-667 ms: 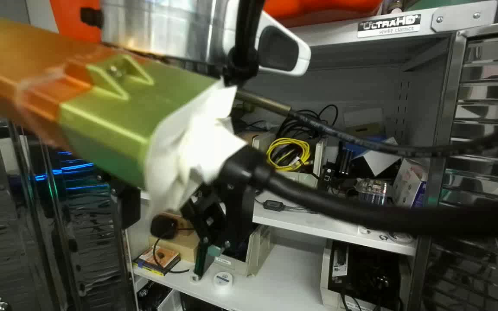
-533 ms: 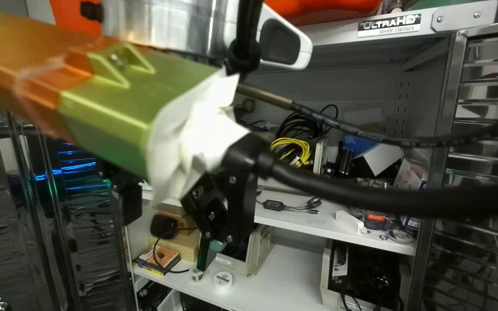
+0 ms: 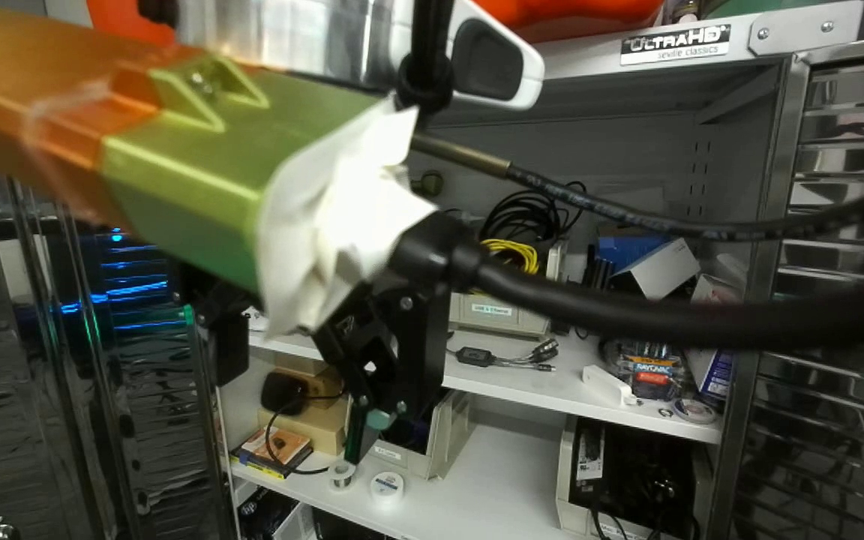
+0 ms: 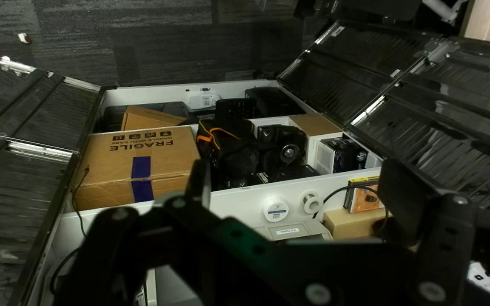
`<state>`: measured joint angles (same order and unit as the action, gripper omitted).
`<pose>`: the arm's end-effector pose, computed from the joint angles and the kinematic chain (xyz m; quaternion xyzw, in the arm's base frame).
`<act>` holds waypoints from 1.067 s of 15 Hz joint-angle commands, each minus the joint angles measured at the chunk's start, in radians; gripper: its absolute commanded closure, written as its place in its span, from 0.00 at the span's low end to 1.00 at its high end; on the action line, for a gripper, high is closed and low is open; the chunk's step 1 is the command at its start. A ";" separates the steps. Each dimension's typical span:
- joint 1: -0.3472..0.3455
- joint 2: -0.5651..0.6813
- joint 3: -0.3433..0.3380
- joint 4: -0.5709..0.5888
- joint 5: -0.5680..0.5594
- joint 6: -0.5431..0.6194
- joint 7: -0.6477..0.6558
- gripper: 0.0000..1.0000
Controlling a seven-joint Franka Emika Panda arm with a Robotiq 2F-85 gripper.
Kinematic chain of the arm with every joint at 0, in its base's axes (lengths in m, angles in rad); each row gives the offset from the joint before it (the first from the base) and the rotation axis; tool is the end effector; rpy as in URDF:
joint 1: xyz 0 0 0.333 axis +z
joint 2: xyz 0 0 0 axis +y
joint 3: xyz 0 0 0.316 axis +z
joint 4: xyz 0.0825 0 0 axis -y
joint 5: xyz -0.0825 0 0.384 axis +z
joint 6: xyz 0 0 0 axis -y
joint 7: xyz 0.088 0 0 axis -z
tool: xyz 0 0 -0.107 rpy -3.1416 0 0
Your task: Put the grey cable inside the tool box
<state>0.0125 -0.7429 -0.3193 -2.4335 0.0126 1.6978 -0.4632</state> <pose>0.3142 -0.1169 0.5382 -0.9866 -0.1175 -0.0294 0.1095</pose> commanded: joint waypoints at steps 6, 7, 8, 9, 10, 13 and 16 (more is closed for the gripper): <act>-0.014 0.134 0.011 0.040 0.016 0.100 0.015 0.00; -0.012 0.169 0.015 0.049 0.018 0.124 0.019 0.00; -0.009 0.211 0.021 0.062 0.019 0.145 0.021 0.00; -0.007 0.252 0.027 0.077 0.021 0.164 0.023 0.00; -0.006 0.293 0.034 0.094 0.023 0.180 0.025 0.00; -0.001 0.433 0.069 0.174 0.029 0.220 0.035 0.00; 0.002 0.551 0.112 0.269 0.054 0.263 0.042 0.00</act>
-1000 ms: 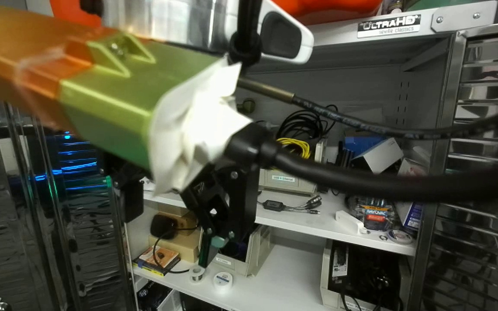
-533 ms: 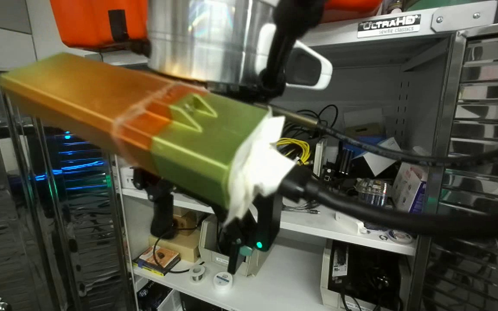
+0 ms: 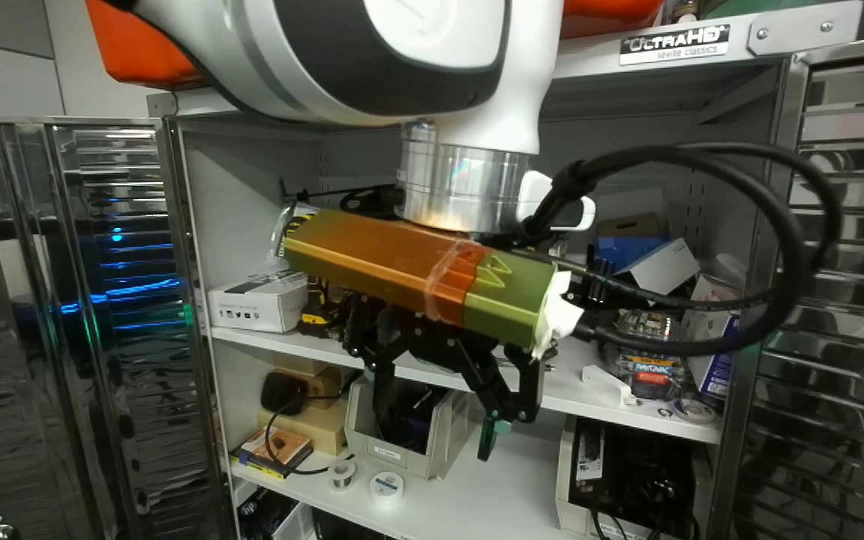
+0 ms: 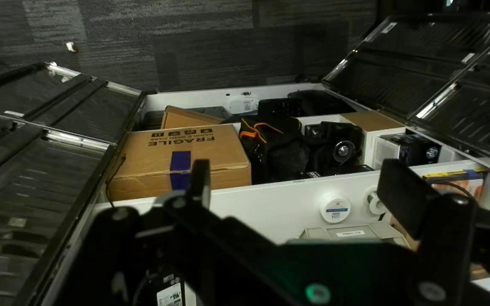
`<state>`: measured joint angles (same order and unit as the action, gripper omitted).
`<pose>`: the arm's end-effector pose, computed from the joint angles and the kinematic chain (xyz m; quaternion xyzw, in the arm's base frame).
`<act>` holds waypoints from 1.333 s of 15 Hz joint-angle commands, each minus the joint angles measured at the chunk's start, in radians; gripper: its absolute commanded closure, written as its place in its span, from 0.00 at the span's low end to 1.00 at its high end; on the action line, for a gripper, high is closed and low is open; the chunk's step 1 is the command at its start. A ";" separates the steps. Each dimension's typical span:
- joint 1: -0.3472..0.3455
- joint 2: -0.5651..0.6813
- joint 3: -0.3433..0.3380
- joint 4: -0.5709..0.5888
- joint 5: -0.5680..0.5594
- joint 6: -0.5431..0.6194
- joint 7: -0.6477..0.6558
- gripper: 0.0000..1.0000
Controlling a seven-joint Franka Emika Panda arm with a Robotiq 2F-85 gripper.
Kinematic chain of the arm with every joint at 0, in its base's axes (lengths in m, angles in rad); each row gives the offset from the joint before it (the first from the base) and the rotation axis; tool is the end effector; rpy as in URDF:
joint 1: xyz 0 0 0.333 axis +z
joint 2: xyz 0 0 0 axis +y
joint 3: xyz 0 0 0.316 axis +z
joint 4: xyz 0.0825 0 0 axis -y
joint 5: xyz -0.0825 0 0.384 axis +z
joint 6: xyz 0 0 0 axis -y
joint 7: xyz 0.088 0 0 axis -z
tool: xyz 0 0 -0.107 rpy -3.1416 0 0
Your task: Put the grey cable inside the tool box
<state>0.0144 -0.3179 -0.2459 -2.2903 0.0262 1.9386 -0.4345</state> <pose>0.4382 -0.1067 0.4706 -0.9932 -0.1029 0.0043 0.0544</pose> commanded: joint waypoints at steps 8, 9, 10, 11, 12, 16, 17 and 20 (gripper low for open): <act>-0.020 0.375 0.135 0.318 0.177 0.270 0.104 0.00; -0.023 0.401 0.144 0.333 0.185 0.304 0.110 0.00; -0.024 0.424 0.154 0.348 0.191 0.334 0.115 0.00; -0.024 0.446 0.165 0.362 0.189 0.365 0.122 0.00; -0.024 0.466 0.175 0.375 0.186 0.390 0.128 0.00; -0.035 0.469 0.202 0.360 0.160 0.383 0.130 0.00; -0.034 0.476 0.209 0.371 0.163 0.380 0.130 0.00; -0.035 0.478 0.213 0.383 0.168 0.373 0.130 0.00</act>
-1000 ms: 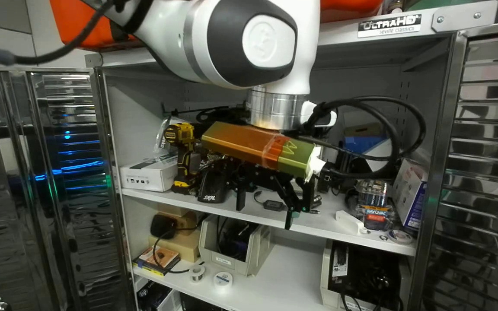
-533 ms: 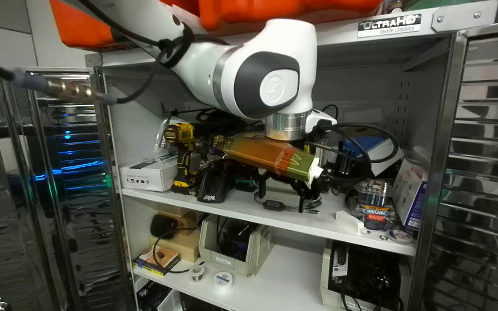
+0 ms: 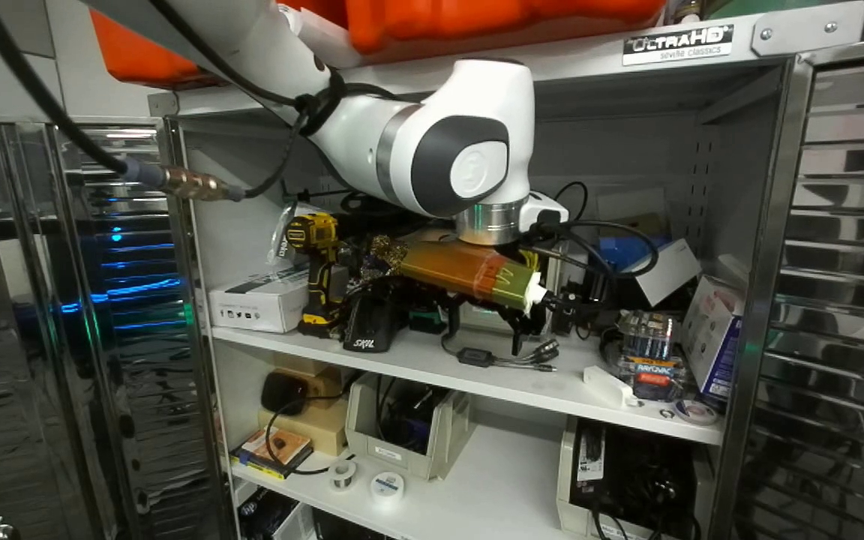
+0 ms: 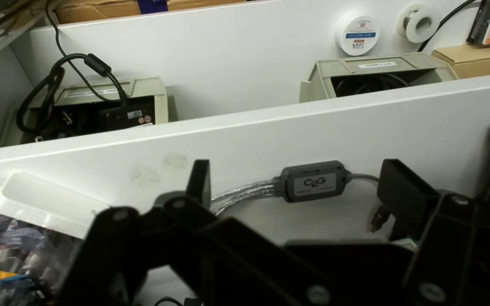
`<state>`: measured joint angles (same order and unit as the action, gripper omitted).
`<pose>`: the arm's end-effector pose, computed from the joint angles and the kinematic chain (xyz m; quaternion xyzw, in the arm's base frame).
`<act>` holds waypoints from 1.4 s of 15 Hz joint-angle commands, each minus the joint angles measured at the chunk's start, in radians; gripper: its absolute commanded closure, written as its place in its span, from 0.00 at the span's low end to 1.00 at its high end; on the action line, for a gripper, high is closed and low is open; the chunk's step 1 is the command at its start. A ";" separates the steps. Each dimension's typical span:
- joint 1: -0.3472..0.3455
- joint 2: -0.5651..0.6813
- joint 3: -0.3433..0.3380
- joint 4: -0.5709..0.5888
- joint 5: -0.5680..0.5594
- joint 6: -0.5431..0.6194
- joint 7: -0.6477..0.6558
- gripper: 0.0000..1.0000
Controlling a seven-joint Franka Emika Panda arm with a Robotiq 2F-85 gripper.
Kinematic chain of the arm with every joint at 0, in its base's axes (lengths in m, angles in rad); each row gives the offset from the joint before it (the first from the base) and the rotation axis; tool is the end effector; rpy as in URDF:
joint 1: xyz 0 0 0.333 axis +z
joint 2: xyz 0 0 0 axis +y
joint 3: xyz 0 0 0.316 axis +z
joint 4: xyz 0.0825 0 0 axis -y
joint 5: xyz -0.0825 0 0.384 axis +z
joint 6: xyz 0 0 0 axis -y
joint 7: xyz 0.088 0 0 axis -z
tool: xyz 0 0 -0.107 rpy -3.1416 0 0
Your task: Put the grey cable inside the tool box
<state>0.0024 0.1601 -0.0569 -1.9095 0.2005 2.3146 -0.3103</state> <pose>0.6193 -0.0286 0.4386 -0.9871 -0.0691 -0.1339 0.0536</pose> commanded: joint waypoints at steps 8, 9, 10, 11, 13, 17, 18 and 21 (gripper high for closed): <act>-0.021 0.085 0.025 0.077 -0.020 0.012 0.105 0.00; -0.009 0.110 0.025 0.103 -0.047 0.015 0.157 0.00; -0.001 0.130 0.029 0.125 -0.065 0.020 0.192 0.00; 0.011 0.152 0.031 0.153 -0.092 0.023 0.247 0.00; 0.034 0.197 0.038 0.212 -0.136 0.027 0.330 0.00; 0.082 0.294 0.043 0.343 -0.205 -0.010 0.449 0.00; 0.093 0.315 0.039 0.372 -0.215 -0.028 0.475 0.00; 0.122 0.347 0.021 0.419 -0.257 -0.062 0.561 0.00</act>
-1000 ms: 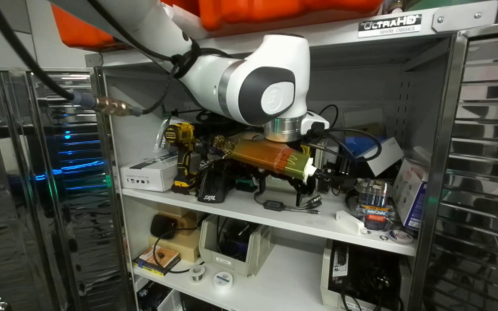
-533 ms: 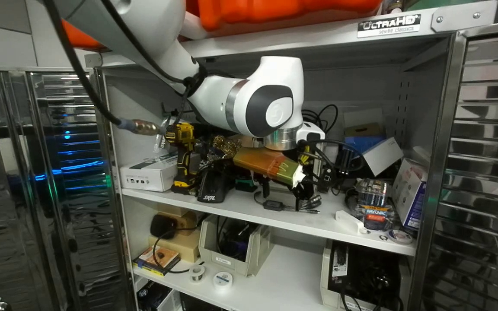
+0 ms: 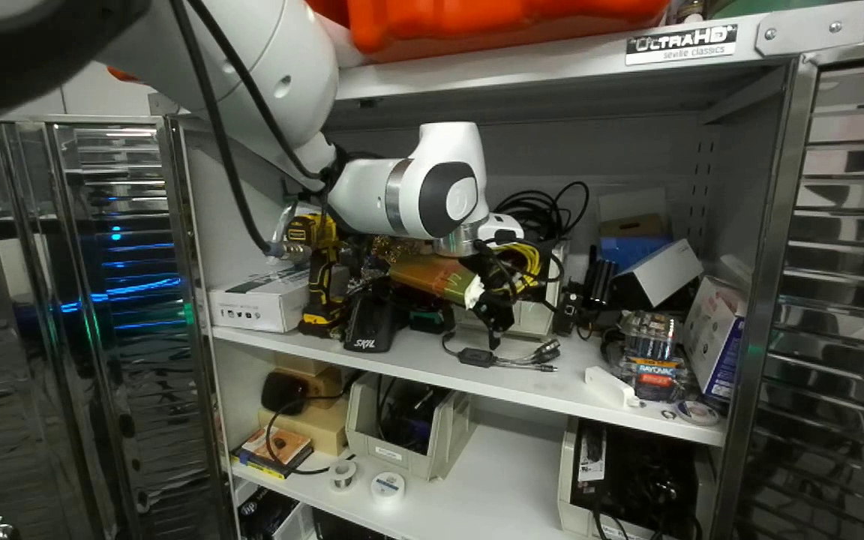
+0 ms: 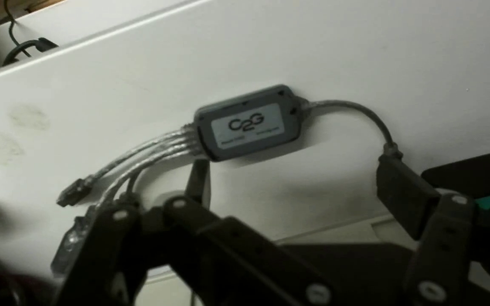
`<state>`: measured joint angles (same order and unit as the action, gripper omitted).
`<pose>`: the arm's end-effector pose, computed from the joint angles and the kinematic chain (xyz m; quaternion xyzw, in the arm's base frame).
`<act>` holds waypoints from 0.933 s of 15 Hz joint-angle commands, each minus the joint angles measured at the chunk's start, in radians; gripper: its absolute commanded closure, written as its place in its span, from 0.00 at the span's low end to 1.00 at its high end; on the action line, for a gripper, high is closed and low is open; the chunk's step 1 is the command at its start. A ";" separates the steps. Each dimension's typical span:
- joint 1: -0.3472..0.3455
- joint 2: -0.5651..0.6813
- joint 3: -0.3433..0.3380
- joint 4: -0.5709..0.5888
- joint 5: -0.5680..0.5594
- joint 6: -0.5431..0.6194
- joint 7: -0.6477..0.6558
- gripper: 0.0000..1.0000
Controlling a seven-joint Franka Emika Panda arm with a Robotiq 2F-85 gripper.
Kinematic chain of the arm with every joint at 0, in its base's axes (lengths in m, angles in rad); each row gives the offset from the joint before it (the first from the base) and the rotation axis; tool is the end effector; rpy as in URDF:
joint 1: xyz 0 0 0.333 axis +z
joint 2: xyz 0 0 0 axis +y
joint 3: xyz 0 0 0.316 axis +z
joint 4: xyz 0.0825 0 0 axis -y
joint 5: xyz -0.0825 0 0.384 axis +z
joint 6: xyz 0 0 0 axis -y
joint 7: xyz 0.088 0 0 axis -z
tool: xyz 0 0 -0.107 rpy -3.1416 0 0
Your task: Put the grey cable inside the tool box
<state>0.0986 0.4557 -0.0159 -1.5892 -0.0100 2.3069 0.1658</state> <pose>0.7026 0.0596 0.3980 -0.9907 0.0371 -0.1306 0.0088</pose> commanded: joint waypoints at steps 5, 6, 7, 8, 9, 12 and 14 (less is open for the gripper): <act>0.047 0.039 -0.042 0.114 -0.111 -0.070 0.175 0.00; 0.054 0.033 -0.050 0.117 -0.130 -0.077 0.202 0.00; 0.059 0.028 -0.055 0.119 -0.145 -0.092 0.222 0.00; 0.065 0.023 -0.059 0.119 -0.159 -0.108 0.244 0.00; 0.067 0.020 -0.059 0.119 -0.167 -0.130 0.257 0.00; 0.065 0.015 -0.051 0.119 -0.160 -0.192 0.274 0.00; 0.058 0.005 -0.041 0.102 -0.144 -0.201 0.273 0.00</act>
<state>0.1511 0.4808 -0.0579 -1.4861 -0.1576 2.1426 0.4145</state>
